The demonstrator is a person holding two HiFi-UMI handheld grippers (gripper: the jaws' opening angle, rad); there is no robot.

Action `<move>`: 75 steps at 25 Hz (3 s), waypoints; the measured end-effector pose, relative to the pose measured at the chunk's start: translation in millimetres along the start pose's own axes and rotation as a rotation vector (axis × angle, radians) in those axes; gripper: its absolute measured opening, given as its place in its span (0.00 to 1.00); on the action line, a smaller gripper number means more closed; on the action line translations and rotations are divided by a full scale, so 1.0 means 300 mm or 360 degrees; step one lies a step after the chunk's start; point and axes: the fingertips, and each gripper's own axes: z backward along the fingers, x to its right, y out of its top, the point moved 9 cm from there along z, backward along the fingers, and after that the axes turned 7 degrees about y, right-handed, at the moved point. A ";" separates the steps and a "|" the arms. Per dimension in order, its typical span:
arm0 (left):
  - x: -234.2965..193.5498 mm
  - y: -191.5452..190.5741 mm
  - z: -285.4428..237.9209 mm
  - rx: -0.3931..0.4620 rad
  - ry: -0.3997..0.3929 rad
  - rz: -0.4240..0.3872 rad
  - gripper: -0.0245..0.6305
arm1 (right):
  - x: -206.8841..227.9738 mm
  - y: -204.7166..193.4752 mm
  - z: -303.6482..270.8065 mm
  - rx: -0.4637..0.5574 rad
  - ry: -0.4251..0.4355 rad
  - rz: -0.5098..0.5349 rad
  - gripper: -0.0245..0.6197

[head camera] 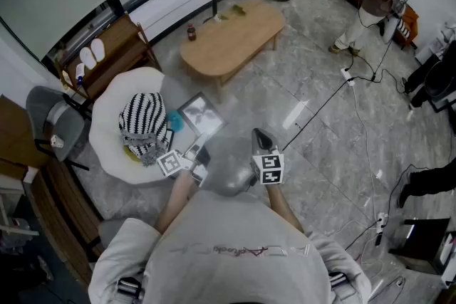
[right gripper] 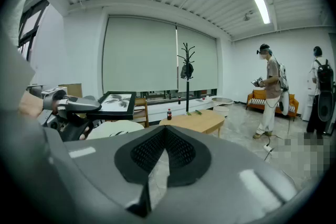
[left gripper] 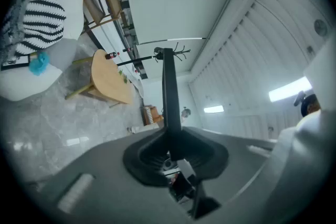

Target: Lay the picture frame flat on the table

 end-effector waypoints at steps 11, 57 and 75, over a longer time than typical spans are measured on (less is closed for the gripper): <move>0.017 -0.017 -0.004 0.0010 -0.0012 -0.0002 0.14 | 0.014 0.003 0.016 0.0022 0.0020 -0.0008 0.04; -0.045 -0.203 -0.297 0.0079 0.0052 0.0040 0.14 | 0.362 -0.099 -0.004 -0.0048 0.0160 -0.0038 0.04; -0.172 0.178 -0.642 0.0092 0.0015 0.0105 0.14 | 0.534 0.092 -0.457 -0.0091 0.0165 0.0007 0.04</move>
